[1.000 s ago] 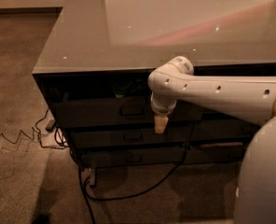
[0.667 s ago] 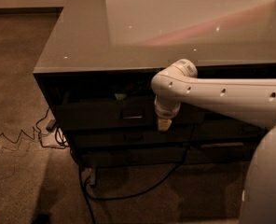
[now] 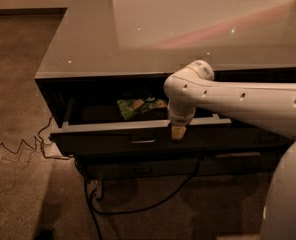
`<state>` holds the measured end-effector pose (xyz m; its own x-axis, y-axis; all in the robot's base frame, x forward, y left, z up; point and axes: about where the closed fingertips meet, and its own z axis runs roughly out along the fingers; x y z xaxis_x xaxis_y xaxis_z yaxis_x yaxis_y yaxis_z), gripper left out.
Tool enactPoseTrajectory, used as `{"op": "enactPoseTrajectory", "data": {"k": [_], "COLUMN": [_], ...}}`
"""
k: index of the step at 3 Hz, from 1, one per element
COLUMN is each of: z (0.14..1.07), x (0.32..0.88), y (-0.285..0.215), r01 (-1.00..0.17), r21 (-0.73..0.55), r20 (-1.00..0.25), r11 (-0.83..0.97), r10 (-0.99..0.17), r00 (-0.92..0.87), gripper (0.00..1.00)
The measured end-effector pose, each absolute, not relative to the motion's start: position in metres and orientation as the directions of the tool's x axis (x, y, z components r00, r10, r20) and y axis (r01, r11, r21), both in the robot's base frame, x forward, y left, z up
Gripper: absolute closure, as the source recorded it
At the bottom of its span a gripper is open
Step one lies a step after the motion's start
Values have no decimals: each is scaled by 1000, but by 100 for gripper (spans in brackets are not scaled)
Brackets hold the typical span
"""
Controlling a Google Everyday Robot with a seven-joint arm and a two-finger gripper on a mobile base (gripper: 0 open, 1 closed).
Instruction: Open top drawer
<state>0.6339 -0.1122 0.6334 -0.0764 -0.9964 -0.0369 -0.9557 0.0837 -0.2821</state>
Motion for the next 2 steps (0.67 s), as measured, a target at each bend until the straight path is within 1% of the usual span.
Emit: {"op": "enactPoseTrajectory", "data": {"k": [1, 2], "z": [634, 633], "x": [634, 634], "y": [-112, -112], "r01": [-956, -956], "r21": [-282, -282], "r20": [-37, -37], "r11": [84, 84], "r10": [-996, -996], "r00": [-76, -76], "gripper": [87, 63]}}
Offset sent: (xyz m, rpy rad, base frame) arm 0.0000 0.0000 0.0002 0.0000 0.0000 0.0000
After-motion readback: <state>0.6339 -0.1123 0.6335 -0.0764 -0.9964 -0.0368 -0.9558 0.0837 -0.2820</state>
